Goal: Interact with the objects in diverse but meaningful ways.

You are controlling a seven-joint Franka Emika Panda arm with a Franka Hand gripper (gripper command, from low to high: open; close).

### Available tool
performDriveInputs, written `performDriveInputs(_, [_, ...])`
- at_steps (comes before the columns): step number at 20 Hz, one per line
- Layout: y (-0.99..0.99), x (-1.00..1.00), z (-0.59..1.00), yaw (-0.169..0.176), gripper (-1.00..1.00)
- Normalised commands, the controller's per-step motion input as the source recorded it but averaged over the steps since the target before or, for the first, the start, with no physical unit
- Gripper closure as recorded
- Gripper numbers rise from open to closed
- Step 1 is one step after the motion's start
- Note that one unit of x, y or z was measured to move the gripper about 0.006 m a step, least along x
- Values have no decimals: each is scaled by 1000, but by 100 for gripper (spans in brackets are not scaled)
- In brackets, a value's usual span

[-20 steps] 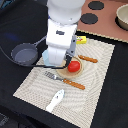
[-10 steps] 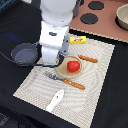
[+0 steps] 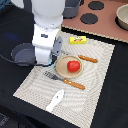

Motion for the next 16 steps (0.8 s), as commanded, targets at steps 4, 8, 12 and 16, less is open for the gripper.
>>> performDriveInputs(4, [0,-163,0,17,-100])
performDriveInputs(8, [56,-24,0,4,-100])
performDriveInputs(12, [84,-38,-91,7,-100])
performDriveInputs(16, [64,-285,-238,51,-100])
